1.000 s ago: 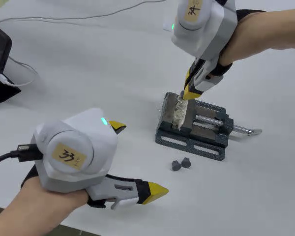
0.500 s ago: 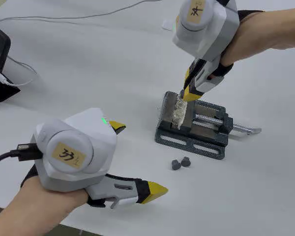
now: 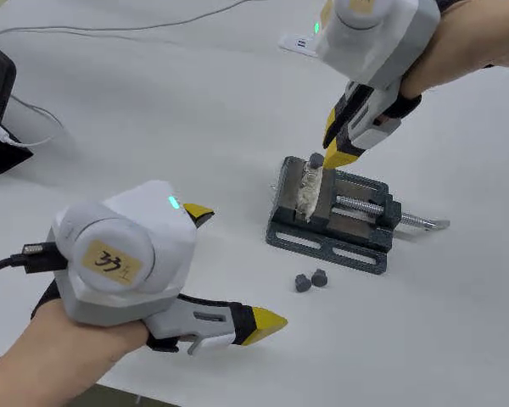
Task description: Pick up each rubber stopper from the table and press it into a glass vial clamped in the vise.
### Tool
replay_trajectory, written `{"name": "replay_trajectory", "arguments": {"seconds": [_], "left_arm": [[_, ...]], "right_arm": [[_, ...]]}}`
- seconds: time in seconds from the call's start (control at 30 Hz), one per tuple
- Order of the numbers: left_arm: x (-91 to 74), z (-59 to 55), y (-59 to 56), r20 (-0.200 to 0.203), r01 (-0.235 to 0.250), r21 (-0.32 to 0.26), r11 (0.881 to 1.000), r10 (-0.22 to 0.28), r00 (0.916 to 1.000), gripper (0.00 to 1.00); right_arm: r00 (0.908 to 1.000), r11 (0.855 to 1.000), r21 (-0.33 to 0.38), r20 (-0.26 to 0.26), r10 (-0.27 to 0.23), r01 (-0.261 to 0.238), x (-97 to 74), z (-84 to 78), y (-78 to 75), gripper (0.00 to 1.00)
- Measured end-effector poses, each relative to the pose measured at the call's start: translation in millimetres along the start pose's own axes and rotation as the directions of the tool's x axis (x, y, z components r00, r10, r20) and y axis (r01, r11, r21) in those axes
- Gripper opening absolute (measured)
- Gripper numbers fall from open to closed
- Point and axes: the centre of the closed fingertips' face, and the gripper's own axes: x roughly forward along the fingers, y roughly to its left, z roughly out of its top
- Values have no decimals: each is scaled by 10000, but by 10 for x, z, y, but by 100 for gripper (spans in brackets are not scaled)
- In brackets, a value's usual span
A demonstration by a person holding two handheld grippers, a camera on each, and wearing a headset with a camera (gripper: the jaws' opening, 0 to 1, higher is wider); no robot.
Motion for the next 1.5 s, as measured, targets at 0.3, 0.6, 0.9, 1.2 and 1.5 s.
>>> {"name": "replay_trajectory", "arguments": {"seconds": [0.3, 0.6, 0.9, 1.2, 1.5], "left_arm": [[14, -42, 3, -75, 32, -106, 9999, -33, 10000, 85], [32, -68, -7, -121, 82, -202, 9998, -85, 9999, 85], [41, -104, -21, -177, 137, -274, 9995, -142, 9997, 85], [60, -110, -36, -195, 217, -311, 9993, -223, 9996, 84], [75, -118, -48, -220, 266, -308, 9992, -272, 9994, 84]], "right_arm": [[9999, 9998, 187, 140, 63, -66, 44, 28, 4, 0], [9997, 9998, 188, 219, 84, -89, 83, 40, -3, 0], [9997, 9996, 222, 195, 162, -166, 133, 16, -29, 0], [9998, 9998, 143, 147, 108, -110, 145, 9, -20, 0], [9998, 9997, 128, 78, 201, -202, 145, 7, -10, 0]]}}
